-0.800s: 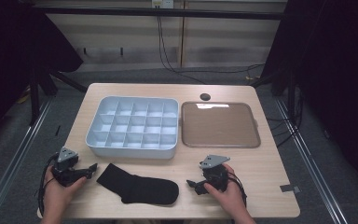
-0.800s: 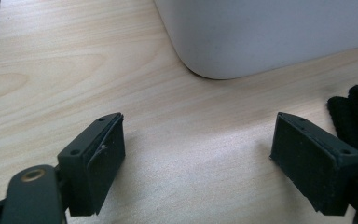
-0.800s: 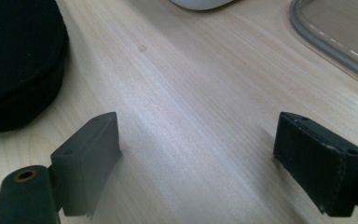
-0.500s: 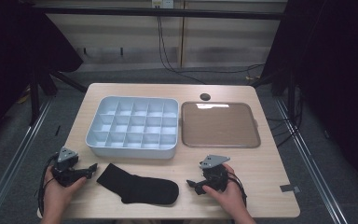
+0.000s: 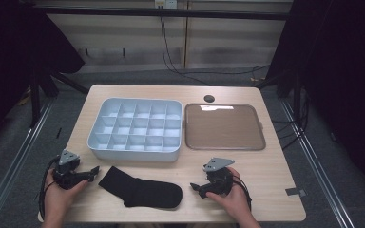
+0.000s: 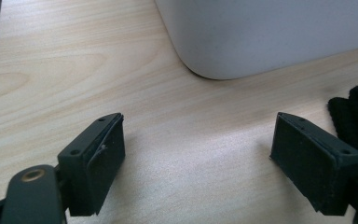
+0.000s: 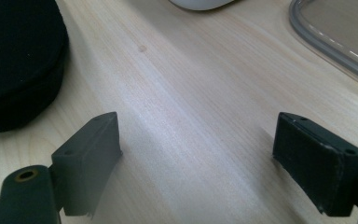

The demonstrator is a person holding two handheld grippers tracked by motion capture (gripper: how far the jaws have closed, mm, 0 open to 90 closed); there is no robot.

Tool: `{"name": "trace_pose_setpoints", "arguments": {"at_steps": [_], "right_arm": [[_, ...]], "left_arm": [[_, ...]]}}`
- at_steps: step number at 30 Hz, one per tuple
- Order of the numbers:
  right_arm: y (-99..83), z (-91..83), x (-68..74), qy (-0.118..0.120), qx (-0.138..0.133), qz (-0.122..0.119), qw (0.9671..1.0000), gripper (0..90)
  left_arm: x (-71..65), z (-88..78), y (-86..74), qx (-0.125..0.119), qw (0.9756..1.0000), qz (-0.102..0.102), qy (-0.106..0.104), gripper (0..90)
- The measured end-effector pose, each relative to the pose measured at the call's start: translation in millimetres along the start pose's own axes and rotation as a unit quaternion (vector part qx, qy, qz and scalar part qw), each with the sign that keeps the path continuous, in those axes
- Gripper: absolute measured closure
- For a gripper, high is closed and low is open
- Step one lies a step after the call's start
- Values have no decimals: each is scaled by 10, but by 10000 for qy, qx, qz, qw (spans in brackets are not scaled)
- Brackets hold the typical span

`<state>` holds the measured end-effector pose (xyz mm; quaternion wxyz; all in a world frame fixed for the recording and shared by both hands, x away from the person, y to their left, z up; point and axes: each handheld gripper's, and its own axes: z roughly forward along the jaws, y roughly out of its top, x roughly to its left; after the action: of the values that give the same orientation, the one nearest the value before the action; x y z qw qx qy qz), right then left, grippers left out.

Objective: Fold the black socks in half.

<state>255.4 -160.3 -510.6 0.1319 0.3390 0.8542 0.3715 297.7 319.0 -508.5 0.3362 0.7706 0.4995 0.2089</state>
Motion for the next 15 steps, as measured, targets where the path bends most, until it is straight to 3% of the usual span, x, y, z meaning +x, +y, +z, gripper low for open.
{"name": "trace_pose_setpoints", "arguments": {"at_steps": [4, 7, 15], "right_arm": [[-2, -5, 3, 40, -22, -23, 10000, 167], [0, -12, 11, 71, -32, -48, 10000, 199], [44, -33, 61, 215, 43, -200, 9996, 283]], "left_arm": [[-20, -27, 47, 243, 9997, -51, 57, 202], [-43, -64, 86, 494, 9987, -111, -29, 227], [-129, -173, 164, 648, 9976, -102, -219, 244]]}}
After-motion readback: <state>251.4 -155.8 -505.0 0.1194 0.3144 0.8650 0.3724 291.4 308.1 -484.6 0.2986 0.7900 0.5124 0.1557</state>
